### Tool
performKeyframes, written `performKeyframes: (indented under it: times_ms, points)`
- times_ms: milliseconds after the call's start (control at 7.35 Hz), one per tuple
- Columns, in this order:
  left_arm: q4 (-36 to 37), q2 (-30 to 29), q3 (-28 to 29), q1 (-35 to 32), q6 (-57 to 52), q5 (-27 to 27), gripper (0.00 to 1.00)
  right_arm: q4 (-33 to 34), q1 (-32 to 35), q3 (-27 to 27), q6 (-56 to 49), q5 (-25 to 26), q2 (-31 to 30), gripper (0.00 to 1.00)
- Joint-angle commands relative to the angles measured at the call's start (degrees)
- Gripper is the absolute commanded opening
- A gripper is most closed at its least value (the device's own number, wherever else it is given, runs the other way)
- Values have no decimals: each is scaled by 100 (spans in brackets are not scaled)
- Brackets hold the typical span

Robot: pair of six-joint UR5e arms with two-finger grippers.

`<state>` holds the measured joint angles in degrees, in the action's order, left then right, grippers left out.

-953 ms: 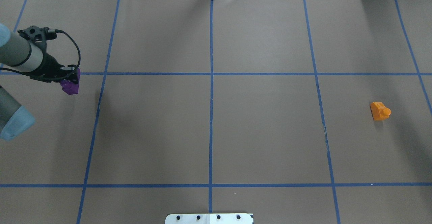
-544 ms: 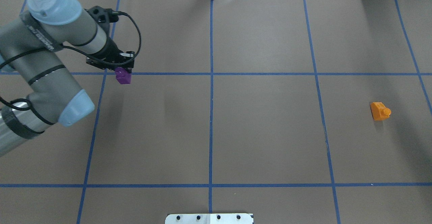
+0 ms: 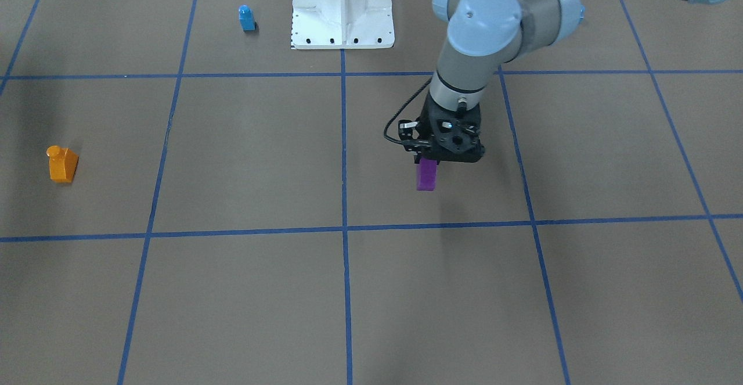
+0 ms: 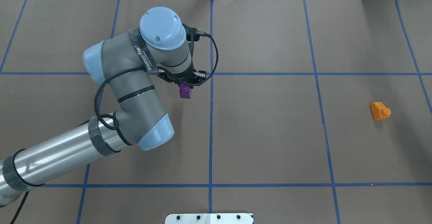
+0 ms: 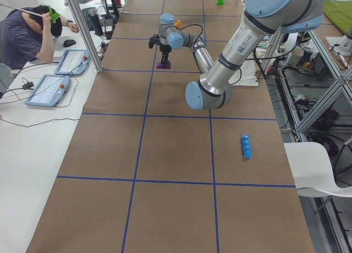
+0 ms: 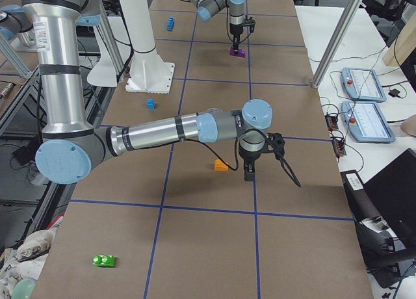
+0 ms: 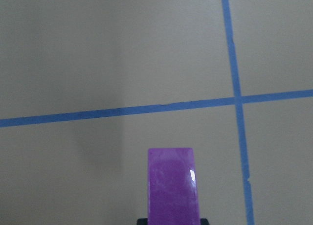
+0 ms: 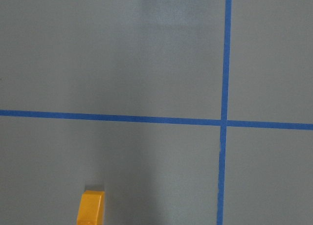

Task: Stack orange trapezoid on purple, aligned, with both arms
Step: 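Carry the purple block with the left gripper to the table center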

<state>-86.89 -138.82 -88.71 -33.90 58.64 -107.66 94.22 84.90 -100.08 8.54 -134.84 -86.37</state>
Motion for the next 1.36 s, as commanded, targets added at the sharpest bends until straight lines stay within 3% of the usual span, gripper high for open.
performKeyframes:
  times_ms: [0,272,408,544,680,1089,1225]
  points:
    - [-840,-364,1052,426,722,227,0,-209,0,23,16,-24,-3,100]
    - [-1084,-697,1801,516,772,236,0,-228,0,41,25,-295,-11,100]
    - [-1093,-707,1831,516,728,228,0,-229,0,41,25,-306,-3,100]
    - [-1058,-707,1831,507,666,236,72,-237,0,23,25,-306,-3,100]
    - [-1075,-707,1814,490,666,228,100,-237,0,6,25,-306,-3,100]
    - [-1032,-795,1656,289,675,158,100,-237,0,-20,86,-306,6,100]
    - [-988,-778,1499,-26,666,-226,100,-324,-191,-169,444,-219,6,100]
